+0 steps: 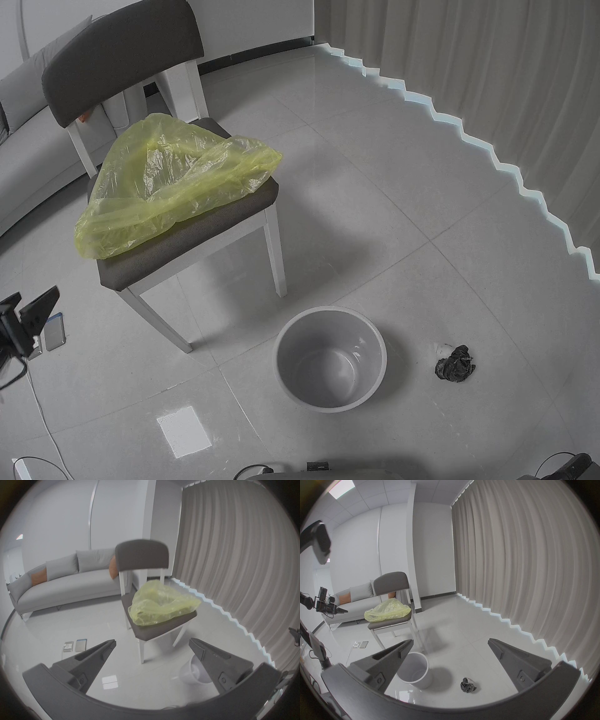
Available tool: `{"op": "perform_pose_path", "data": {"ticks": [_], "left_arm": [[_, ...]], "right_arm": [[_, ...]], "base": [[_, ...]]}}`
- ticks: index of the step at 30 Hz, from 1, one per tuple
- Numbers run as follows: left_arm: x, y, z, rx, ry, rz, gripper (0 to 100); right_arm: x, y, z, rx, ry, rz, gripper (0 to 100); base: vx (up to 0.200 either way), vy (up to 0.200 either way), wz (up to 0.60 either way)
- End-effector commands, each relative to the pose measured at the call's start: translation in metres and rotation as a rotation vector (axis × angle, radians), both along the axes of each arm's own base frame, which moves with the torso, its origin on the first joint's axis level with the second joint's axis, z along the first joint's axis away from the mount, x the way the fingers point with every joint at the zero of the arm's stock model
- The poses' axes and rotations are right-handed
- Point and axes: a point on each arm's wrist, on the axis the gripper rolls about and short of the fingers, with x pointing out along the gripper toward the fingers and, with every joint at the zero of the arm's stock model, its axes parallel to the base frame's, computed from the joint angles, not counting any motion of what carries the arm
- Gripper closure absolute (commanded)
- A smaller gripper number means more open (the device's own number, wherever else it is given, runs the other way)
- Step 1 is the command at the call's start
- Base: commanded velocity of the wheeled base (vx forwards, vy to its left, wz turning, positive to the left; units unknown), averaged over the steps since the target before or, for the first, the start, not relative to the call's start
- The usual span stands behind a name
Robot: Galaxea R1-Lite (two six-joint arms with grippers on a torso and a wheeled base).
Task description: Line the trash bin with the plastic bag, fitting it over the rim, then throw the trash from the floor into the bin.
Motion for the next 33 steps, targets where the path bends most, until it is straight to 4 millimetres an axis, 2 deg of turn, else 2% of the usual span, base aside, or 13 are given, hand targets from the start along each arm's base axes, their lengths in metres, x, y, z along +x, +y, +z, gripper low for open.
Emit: {"op": "perform_pose_path", "data": {"ticks": [1, 2, 6, 12, 18, 23, 27, 33], "left_arm": [[0.157, 0.016, -0.039, 0.050, 0.403, 0.145, 0], [0.171, 0.018, -0.044, 0.058, 0.396, 0.169, 0], [0.198, 0.024, -0.047, 0.068, 0.332, 0.196, 0], [0.228, 0.025, -0.051, 0.078, 0.320, 0.198, 0], [0.247, 0.028, -0.053, 0.086, 0.267, 0.251, 0], [0.248, 0.032, -0.042, 0.071, 0.163, 0.264, 0], [0.236, 0.033, -0.040, 0.066, 0.168, 0.262, 0], [0.230, 0.039, -0.034, 0.061, 0.140, 0.280, 0]], "right_arm": [[0.124, 0.013, 0.024, -0.008, 0.248, 0.092, 0], [0.125, 0.014, 0.020, -0.008, 0.245, 0.095, 0], [0.128, 0.014, 0.011, 0.014, 0.258, 0.099, 0], [0.136, 0.014, 0.013, 0.050, 0.232, 0.081, 0], [0.139, 0.013, 0.014, 0.051, 0.227, 0.079, 0], [0.139, 0.013, 0.013, 0.051, 0.219, 0.076, 0], [0.138, 0.013, 0.012, 0.051, 0.222, 0.077, 0], [0.138, 0.013, 0.010, 0.050, 0.228, 0.079, 0]], "base": [[0.000, 0.000, 0.00], [0.000, 0.000, 0.00], [0.000, 0.000, 0.00], [0.000, 0.000, 0.00], [0.000, 0.000, 0.00], [0.000, 0.000, 0.00], [0.000, 0.000, 0.00], [0.000, 0.000, 0.00]]}}
